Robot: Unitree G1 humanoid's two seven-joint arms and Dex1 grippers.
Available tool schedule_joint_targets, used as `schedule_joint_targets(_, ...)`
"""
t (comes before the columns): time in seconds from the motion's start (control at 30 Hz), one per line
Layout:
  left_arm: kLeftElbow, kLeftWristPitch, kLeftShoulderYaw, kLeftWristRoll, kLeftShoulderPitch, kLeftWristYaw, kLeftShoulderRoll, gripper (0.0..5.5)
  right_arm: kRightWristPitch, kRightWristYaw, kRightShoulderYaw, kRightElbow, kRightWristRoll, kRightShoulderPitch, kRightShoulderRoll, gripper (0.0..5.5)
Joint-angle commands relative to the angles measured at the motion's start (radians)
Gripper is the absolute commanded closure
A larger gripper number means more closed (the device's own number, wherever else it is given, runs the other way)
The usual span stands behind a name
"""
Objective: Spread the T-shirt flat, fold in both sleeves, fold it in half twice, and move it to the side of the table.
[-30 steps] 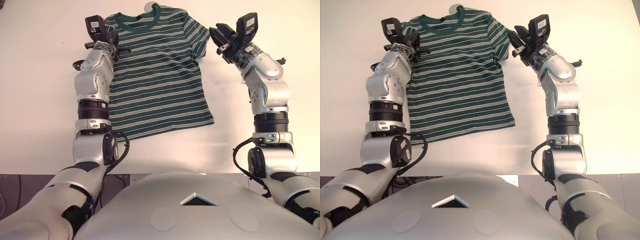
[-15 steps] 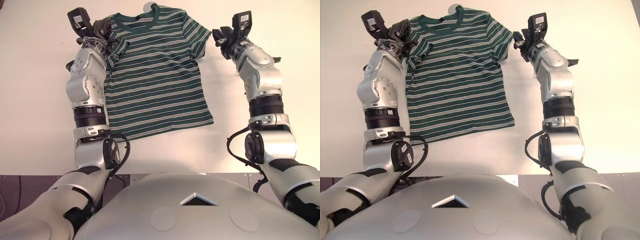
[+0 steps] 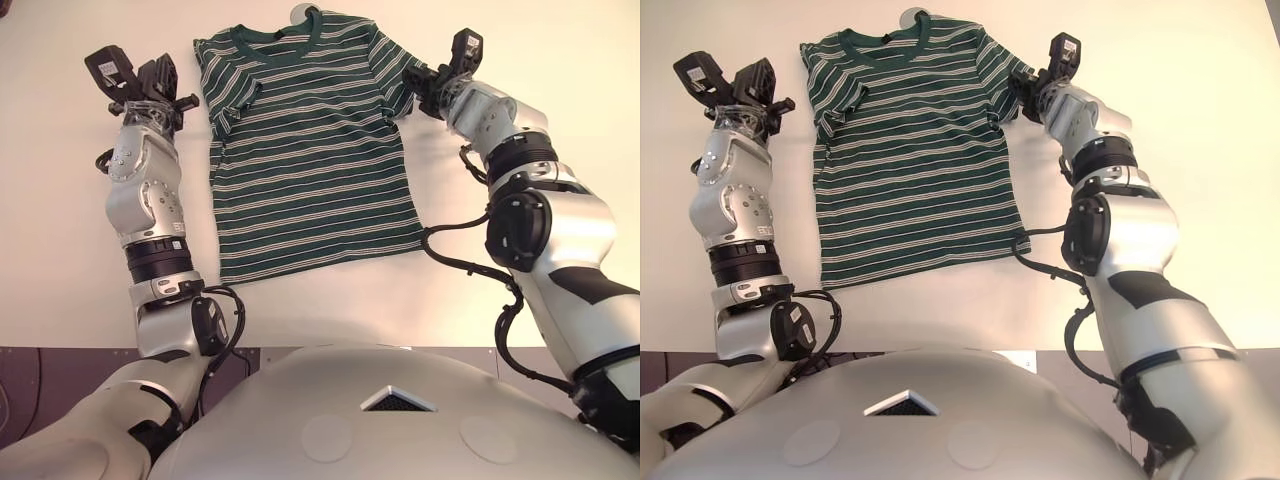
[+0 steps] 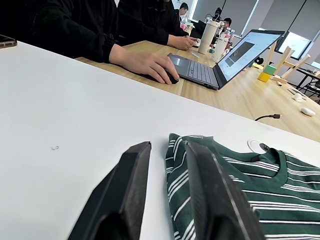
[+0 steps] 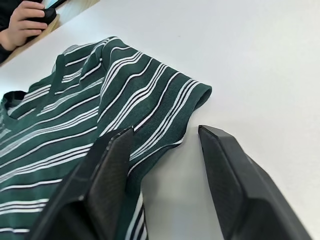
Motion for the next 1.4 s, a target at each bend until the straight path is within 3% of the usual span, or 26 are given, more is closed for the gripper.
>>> schedule_joint_targets(0.03, 0.017, -0.013, -0.003, 0.011, -0.015, 0.004, 0.012, 4.23, -0.017, -0.03, -0.018, 0.025, 0.0, -0.025, 0.029, 3.41)
schedule_joint_targets(0.47, 0.01, -0.024, 0.003, 0.009, 0.001, 0.009, 0.019, 4.23, -0.1, -0.038, 0.006, 0.03, -0.054, -0.043, 0.054, 5.46)
schedule_joint_targets(0.97, 0.02, -0.032, -0.002, 0.008, -0.003, 0.005, 0.015, 4.23, -0.181, -0.022, 0.014, -0.006, -0.085, -0.065, -0.027, 5.46)
schedule_joint_targets(1.17, 0.02, -0.033, -0.004, 0.008, -0.001, 0.004, 0.014, 4.23, -0.253, 0.091, 0.159, -0.097, -0.193, -0.078, 0.032, 5.46)
schedule_joint_targets(1.4, 0.022, -0.034, -0.006, 0.008, -0.003, 0.003, 0.015, 4.23, -0.163, 0.135, 0.358, -0.223, -0.316, 0.015, 0.143, 5.46)
